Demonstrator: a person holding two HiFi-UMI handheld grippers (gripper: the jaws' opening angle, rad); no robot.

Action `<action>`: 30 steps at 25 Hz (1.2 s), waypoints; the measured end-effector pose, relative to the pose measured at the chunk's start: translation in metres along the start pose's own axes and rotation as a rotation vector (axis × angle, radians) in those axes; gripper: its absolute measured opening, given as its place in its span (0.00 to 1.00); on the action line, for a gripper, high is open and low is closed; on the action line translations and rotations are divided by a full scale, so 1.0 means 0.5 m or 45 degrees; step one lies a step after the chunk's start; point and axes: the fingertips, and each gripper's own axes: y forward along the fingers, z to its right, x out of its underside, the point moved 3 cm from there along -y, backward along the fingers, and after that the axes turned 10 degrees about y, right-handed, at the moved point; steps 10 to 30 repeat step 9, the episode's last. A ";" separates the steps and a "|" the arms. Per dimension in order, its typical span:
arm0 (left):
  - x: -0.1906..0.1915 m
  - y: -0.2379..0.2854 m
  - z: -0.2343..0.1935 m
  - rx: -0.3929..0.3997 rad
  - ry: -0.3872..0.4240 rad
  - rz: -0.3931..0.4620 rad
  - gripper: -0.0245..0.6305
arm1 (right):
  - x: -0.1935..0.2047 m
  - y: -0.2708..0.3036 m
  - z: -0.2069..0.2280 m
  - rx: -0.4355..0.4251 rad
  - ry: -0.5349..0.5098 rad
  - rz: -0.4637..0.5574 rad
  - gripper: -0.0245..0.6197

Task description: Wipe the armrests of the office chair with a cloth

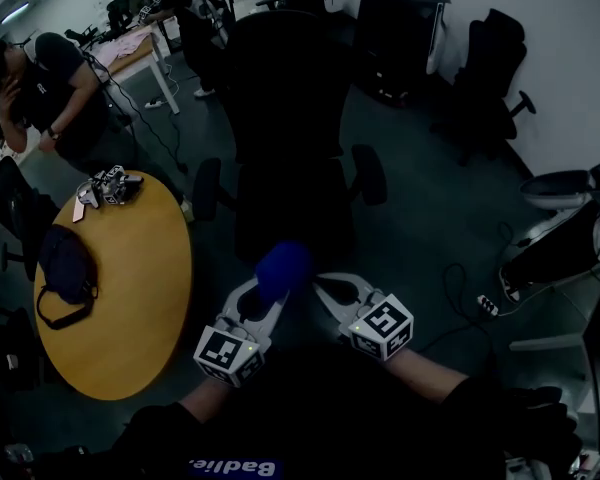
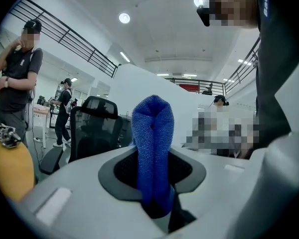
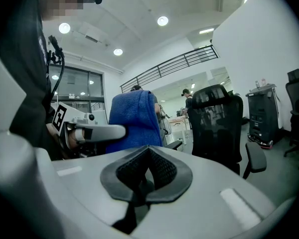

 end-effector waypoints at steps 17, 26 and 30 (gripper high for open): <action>0.000 -0.014 0.002 -0.005 0.009 -0.001 0.23 | 0.003 -0.003 -0.012 0.000 0.014 -0.016 0.04; 0.000 -0.014 0.002 -0.005 0.009 -0.001 0.23 | 0.003 -0.003 -0.012 0.000 0.014 -0.016 0.04; 0.000 -0.014 0.002 -0.005 0.009 -0.001 0.23 | 0.003 -0.003 -0.012 0.000 0.014 -0.016 0.04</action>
